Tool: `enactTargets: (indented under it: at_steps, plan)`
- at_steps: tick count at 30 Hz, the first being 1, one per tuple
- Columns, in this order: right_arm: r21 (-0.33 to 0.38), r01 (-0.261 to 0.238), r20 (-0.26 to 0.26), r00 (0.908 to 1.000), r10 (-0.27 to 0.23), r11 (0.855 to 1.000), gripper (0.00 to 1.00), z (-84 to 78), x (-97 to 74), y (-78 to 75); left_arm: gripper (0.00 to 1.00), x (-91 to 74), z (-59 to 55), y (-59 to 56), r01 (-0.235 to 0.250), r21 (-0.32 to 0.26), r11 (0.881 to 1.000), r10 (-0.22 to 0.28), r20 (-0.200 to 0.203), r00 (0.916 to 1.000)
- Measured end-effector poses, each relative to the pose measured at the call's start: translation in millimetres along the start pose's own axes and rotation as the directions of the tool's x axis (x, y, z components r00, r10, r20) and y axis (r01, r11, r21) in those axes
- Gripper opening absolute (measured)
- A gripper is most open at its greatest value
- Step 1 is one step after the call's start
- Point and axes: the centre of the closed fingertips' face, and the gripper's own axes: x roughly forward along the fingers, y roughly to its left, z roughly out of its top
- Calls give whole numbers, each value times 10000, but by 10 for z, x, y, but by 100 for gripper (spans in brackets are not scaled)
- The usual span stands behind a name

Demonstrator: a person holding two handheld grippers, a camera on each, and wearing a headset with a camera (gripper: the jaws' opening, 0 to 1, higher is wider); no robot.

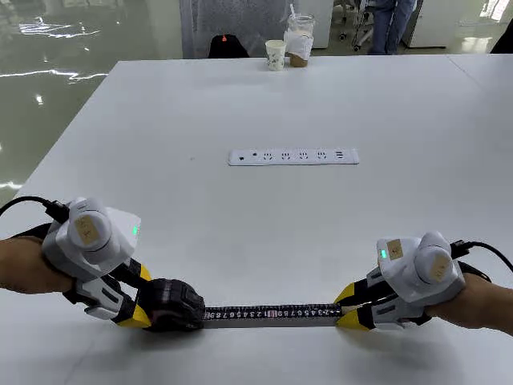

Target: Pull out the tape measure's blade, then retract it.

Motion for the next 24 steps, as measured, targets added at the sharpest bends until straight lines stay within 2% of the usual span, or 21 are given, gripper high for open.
enactTargets:
  at_steps: [24]
  plan:
    - [93,35,-230,9997,-33,10000,9,-191,-155,-10,23,-4,0,-5,55,8,10000,-55,-193,9998]
